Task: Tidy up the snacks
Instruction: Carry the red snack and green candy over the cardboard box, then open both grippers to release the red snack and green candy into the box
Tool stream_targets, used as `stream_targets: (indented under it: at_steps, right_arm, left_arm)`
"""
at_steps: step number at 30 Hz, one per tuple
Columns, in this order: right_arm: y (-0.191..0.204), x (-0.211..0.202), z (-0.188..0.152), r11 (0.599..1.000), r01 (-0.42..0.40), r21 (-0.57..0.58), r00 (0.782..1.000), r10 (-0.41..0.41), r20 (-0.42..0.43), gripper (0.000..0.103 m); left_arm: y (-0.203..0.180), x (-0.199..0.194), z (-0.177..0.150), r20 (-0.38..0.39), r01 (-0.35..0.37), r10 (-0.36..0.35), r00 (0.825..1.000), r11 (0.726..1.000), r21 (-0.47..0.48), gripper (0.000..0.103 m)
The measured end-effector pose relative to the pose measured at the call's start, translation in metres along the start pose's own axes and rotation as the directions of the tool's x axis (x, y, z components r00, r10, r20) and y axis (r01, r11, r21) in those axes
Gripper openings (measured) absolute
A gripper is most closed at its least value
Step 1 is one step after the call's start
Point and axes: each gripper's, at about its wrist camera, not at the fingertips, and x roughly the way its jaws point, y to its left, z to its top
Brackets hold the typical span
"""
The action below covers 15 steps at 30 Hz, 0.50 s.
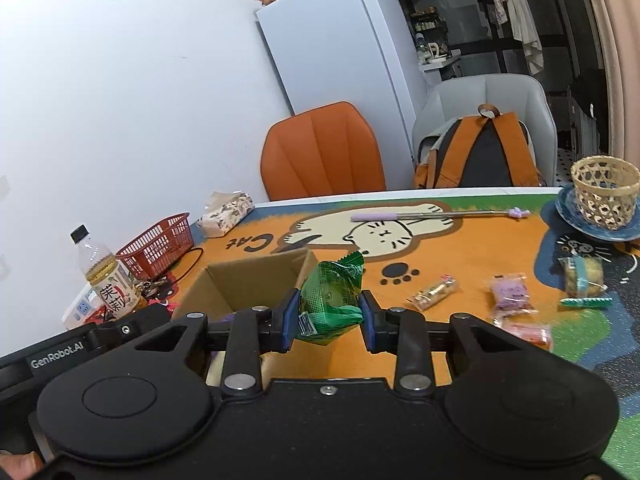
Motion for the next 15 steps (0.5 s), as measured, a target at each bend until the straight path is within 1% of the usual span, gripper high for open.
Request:
stream_targets:
  at_steps: [6, 12, 15]
  right_arm:
    - [0.02, 0.011, 0.004, 1.0, -0.015, -0.024, 1.0, 0.015, -0.001, 0.032]
    - [0.032, 0.025, 0.006, 0.999, -0.03, -0.036, 0.999, 0.03, -0.014, 0.032]
    - [0.037, 0.031, 0.007, 0.999, -0.039, -0.038, 0.999, 0.038, -0.02, 0.032]
  left_arm:
    - [0.016, 0.011, 0.004, -0.011, -0.014, 0.014, 1.0, 1.0, -0.018, 0.022]
    - [0.025, 0.022, 0.006, -0.023, 0.001, -0.002, 1.0, 0.999, -0.047, 0.022]
    - [0.028, 0.024, 0.006, -0.03, -0.015, 0.014, 0.999, 0.998, -0.056, 0.024]
